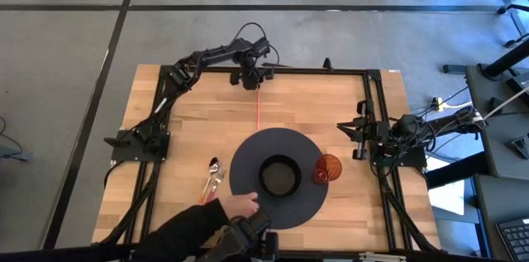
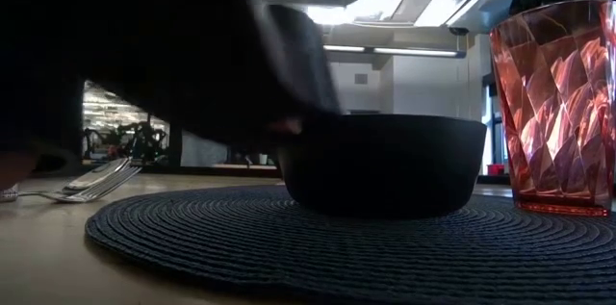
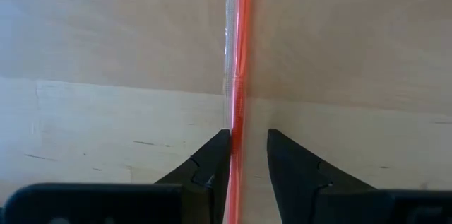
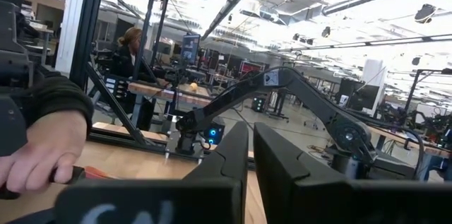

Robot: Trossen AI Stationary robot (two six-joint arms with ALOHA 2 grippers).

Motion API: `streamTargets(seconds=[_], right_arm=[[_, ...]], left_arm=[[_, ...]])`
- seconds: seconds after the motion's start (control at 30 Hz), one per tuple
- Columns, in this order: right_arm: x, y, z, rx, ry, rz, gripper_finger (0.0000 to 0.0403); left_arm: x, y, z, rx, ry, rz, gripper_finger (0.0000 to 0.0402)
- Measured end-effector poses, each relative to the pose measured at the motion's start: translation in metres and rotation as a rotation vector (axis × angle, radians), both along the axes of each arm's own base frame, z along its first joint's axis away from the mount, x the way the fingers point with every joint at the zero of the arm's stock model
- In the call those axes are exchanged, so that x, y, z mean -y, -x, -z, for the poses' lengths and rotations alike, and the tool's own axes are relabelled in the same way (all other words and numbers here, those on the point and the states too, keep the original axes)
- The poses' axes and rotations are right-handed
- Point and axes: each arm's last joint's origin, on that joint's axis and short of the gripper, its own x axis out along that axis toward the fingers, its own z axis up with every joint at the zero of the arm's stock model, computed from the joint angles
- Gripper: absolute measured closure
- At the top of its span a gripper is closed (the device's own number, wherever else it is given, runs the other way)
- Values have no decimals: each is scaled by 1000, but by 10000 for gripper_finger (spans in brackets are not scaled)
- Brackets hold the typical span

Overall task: Pick & Place Utensil
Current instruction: Put the red straw into the orange cup on the mat

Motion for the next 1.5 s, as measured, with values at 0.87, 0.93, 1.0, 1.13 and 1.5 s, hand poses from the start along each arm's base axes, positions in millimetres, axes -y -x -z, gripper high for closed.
streamTargets(seconds=[0.87,0.93,1.0,1.13,1.5], right_arm=[[0,0,0,1,0,0,377],[0,0,0,1,0,0,377],[0,0,0,0,-1,-1,377],[0,0,0,1,-2,-1,377],[0,0,0,3,-3,-1,377]], left_arm=[[3,-12,-6,39,-37,39,314],[4,-15,-7,48,-47,43,314],[4,-15,-7,49,-45,45,314],[5,-15,-7,45,-51,44,314],[4,-20,11,17,-64,73,342]])
